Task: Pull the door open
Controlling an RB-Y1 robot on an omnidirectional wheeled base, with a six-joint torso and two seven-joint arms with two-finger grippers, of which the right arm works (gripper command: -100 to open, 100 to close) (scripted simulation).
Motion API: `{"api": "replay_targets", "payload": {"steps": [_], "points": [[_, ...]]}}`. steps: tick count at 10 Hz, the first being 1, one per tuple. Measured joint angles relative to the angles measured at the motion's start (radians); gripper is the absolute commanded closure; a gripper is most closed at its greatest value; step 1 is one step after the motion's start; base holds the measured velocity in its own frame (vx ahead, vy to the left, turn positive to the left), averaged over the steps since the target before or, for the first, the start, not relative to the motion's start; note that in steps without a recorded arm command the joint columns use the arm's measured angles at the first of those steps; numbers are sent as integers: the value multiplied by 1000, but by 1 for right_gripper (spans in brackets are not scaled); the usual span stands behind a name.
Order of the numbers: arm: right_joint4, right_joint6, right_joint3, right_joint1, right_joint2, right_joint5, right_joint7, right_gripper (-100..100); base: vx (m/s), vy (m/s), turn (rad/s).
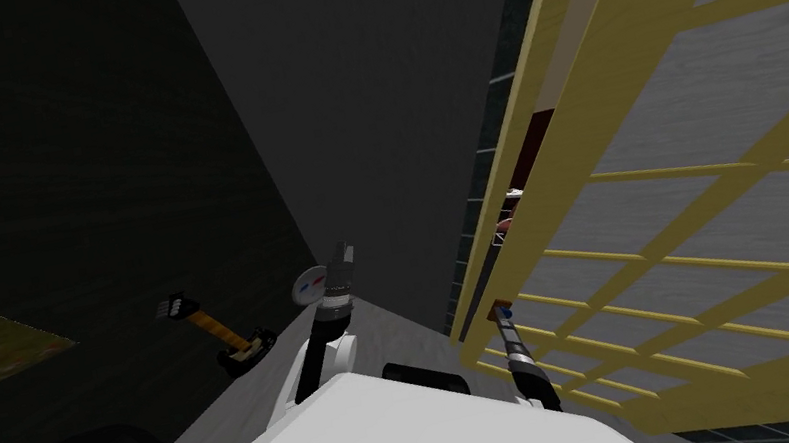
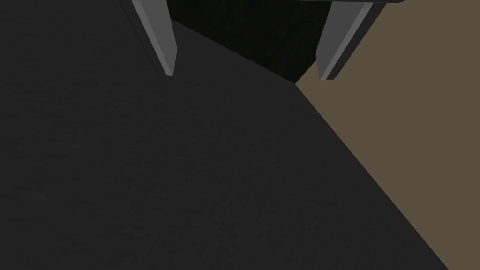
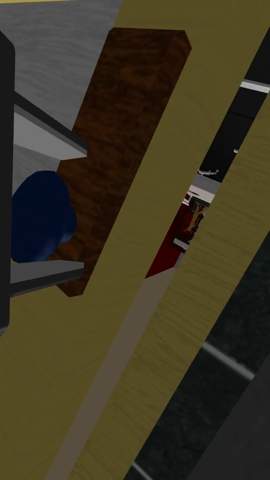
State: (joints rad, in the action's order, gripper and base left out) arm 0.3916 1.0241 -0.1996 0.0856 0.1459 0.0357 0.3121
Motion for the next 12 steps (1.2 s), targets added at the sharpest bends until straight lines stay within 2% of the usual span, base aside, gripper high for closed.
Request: {"api": "replay_targets", "payload": {"steps": [1,2,3,5,7,9,10,12], "points": [[57,-27,5,-30,-4,-2,-8,100,-20,7,39],[58,-35,7,-28,-3,3,-25,100,-41,3,106],[88,-45,11,-40,-4,11,-50,100,-32,-7,38],[81,-47,16,-31,-1,23,-93,100,-28,1,50],[37,-20,19,-9,7,35,-136,100,-29,2,49],[104,-49,28,-45,5,43,-178,100,-31,-3,55],[95,-50,30,-38,8,47,-196,100,-45,-4,76],[58,-33,37,-15,20,67,-250,100,-49,-1,79]]}}
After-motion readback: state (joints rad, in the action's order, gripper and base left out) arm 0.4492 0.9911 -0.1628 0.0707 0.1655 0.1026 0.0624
